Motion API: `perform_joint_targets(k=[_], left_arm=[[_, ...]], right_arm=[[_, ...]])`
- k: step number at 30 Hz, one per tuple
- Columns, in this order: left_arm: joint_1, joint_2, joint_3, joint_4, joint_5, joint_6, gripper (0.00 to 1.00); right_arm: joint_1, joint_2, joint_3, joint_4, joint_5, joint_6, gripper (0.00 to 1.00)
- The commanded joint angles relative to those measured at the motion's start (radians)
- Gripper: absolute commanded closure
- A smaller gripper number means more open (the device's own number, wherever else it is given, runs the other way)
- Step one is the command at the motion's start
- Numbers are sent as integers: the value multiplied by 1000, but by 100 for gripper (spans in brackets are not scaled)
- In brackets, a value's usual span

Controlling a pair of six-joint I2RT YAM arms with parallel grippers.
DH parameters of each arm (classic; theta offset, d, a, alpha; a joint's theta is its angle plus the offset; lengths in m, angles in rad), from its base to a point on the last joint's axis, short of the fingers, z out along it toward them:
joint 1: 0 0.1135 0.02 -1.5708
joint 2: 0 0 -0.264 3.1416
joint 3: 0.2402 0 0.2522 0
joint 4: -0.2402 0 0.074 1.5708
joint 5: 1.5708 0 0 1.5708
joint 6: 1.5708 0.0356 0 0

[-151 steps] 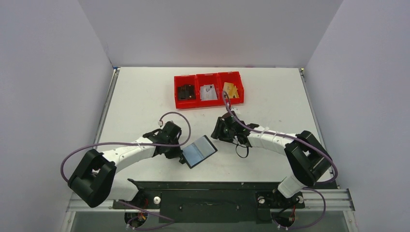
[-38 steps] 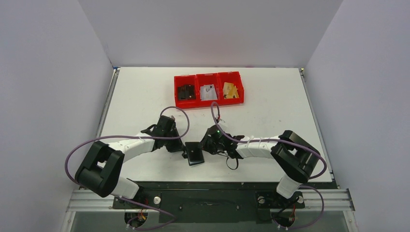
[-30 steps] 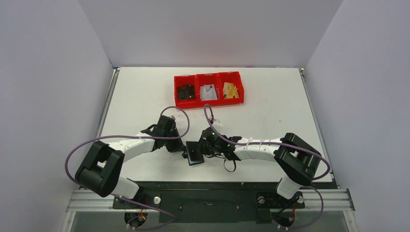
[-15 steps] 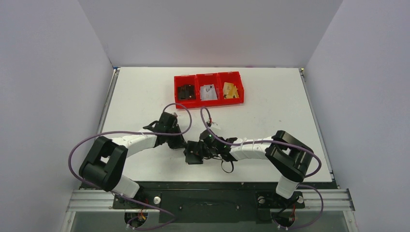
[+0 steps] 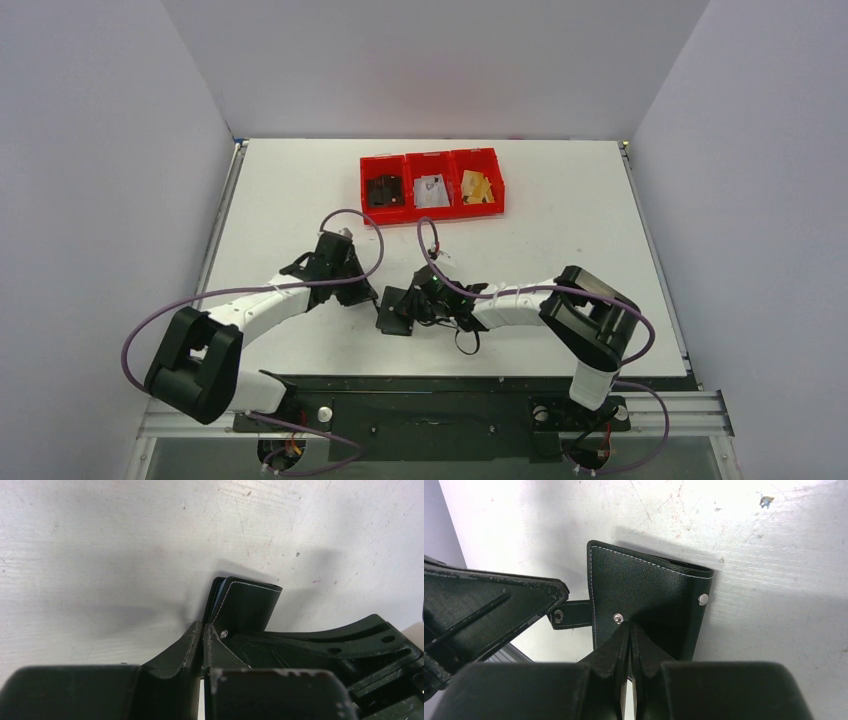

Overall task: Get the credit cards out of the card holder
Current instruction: Close the card holder at the center of the board.

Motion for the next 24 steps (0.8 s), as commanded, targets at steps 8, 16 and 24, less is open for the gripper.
perform_joint_targets(k=[8, 16, 24], left_arm=[[-33, -38, -24, 115, 134, 92, 85], [-98, 55, -12, 158, 152, 71, 82], [-100, 132, 3, 146, 112, 43, 82]], right_arm=[[-20, 51, 5, -104, 35, -44, 97], [-33, 49, 14, -113, 34, -67, 96], [-46, -19, 35, -145, 47, -102, 95]])
